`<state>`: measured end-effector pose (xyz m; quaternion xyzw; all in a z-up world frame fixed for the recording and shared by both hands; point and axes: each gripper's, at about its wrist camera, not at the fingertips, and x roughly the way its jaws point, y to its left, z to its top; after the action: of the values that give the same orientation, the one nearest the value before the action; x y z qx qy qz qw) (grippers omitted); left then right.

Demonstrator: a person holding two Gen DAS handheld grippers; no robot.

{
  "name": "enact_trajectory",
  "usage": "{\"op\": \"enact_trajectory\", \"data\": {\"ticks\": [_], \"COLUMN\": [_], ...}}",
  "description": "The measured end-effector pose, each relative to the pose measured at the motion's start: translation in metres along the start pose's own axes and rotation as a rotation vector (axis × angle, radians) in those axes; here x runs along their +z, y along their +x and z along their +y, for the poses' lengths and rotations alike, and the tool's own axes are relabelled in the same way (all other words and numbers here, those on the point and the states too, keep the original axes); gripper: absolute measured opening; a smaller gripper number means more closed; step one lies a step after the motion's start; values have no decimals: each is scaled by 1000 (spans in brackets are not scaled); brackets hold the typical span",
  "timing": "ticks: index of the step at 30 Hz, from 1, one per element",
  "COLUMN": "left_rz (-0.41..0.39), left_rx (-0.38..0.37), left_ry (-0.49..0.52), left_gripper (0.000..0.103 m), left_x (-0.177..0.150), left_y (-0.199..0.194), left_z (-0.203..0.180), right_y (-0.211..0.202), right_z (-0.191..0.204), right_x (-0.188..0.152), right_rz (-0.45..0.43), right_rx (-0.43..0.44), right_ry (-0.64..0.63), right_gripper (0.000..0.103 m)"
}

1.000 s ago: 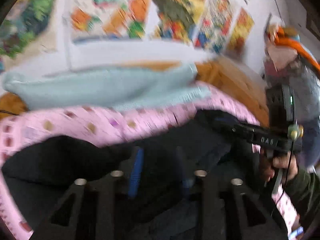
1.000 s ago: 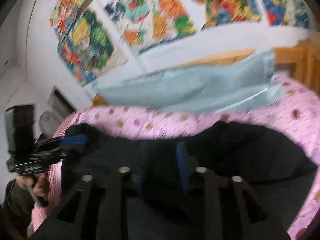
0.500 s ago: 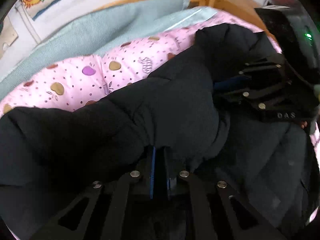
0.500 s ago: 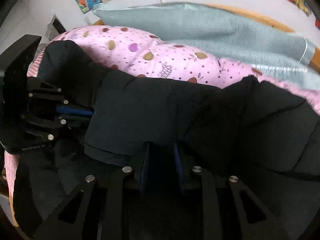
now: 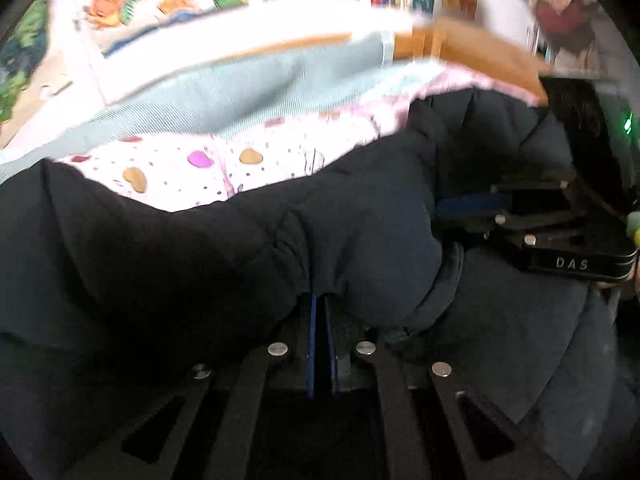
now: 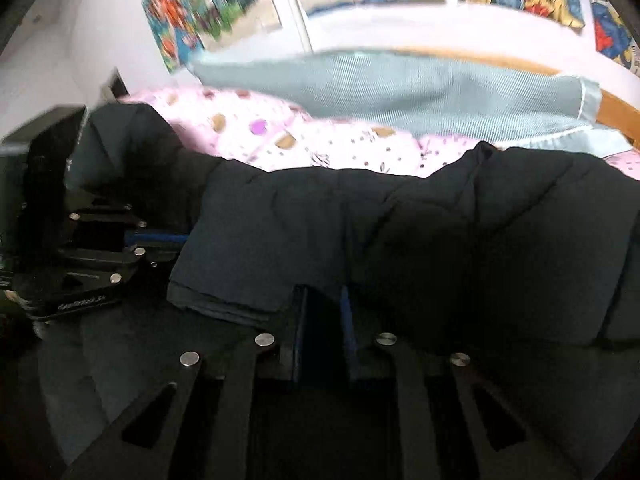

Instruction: Fold large clothes

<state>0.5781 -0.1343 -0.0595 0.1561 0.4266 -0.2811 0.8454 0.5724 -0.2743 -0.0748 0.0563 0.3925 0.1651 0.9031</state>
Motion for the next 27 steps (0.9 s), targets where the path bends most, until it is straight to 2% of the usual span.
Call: {"op": "enact_trajectory", "data": {"ticks": [5, 9, 12, 13, 15, 16, 17, 19, 21, 23, 25, 27], "left_rz": [-96, -119, -142, -153, -198, -229, -257, -310, -317, -308, -319, -326], "left_rx": [37, 67, 98, 105, 130, 161, 184, 199, 211, 240, 248, 256], "left_ry": [-87, -164, -211, -229, -279, -309, -331, -366, -381, -397, -416, -427], "left_gripper": [8, 16, 28, 35, 55, 75, 86, 89, 91, 97, 101, 103], "left_x": [-2, -9, -14, -24, -29, -31, -28, -35, -40, -42, -47, -51], "left_y": [-35, -54, -68, -74, -85, -92, -94, -111, -127, -140, -155, -167], "left_z": [-5, -11, -10, -5, -2, -2, -1, -4, -7, -10, -14, -22], "right_y": [-41, -62, -84, -94, -108, -114, -121, -131, -145, -156, -170, -182], "right_z": [-13, -15, -20, -26, -24, -25, -21, -17, -6, 4, 15, 24], "right_x": [4, 2, -4, -10, -14, -15, -17, -18, -20, -20, -23, -26], "right_rz": [-69, -111, -144, -154, -176, -185, -198, -216, -238, -253, -275, -288], "right_rx": [27, -22, -50, -57, -83, -95, -116, -131, -150, -166, -181, -183], "right_ry": [53, 35, 33, 35, 33, 28, 15, -7, -47, -69, -75, -88], "right_gripper": [19, 33, 38, 39, 42, 47, 51, 65, 69, 76, 90, 93]}}
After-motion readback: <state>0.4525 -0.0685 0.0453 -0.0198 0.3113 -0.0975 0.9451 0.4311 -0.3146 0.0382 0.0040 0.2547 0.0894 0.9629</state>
